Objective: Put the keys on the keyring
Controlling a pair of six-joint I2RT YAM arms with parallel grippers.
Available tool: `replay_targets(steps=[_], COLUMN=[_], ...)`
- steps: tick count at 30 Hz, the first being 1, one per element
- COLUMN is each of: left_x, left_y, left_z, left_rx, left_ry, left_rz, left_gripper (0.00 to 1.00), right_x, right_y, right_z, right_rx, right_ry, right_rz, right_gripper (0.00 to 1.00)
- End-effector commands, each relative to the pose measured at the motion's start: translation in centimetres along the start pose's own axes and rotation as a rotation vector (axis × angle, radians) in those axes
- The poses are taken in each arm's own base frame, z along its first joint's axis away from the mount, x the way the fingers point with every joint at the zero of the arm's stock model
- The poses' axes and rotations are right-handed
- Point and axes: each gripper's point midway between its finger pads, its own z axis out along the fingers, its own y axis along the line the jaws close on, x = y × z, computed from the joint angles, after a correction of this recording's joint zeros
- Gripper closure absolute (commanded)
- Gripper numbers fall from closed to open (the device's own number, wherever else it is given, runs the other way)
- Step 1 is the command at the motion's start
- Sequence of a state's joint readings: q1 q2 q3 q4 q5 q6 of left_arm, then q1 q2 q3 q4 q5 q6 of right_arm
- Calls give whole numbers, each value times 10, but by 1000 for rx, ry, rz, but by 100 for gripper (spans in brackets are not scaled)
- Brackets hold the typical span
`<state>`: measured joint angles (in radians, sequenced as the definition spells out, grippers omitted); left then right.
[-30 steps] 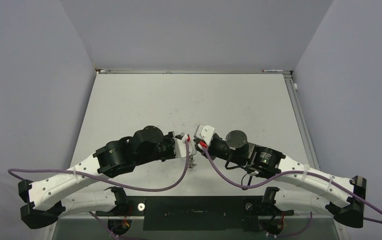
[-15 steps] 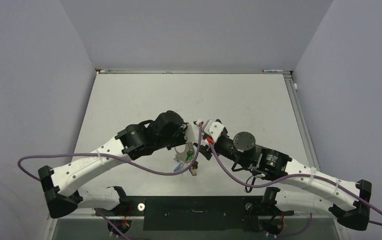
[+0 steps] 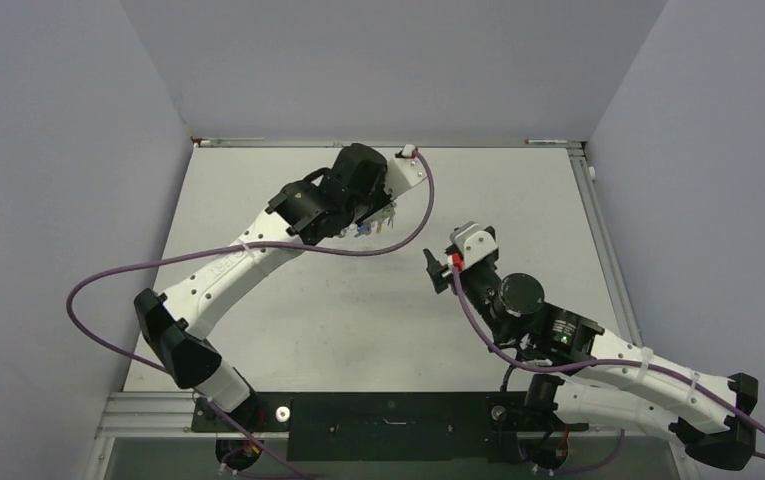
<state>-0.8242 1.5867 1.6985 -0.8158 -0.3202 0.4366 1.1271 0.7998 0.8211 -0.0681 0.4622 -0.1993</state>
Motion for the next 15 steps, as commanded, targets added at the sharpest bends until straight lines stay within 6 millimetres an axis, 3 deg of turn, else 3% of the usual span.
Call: replay_targets(steps=[1,2,8,11,15], left_x=[-40,-31,70,94,110], left_y=[33,17,-93,-120,-136], left_z=[-33,-29,17,16,7], left_rx=[-139,-110,123,195,233], left_ry=[-187,-198,-60,0,37], left_rz=[-153,-144,-207,-232,-225], left_gripper=[100,100,100,100,100], right_x=[-14,-14,-15,-14,-12], right_y=[-49,-52,-54,-50,-48], right_z=[-16,-19,-24,-21,-18], right_rx=[246,257,258,251,242], right_ry=[-58,-65,-107,-92,-86], right_rz=[107,120,156,145,141], right_gripper=[39,39,39,39,39])
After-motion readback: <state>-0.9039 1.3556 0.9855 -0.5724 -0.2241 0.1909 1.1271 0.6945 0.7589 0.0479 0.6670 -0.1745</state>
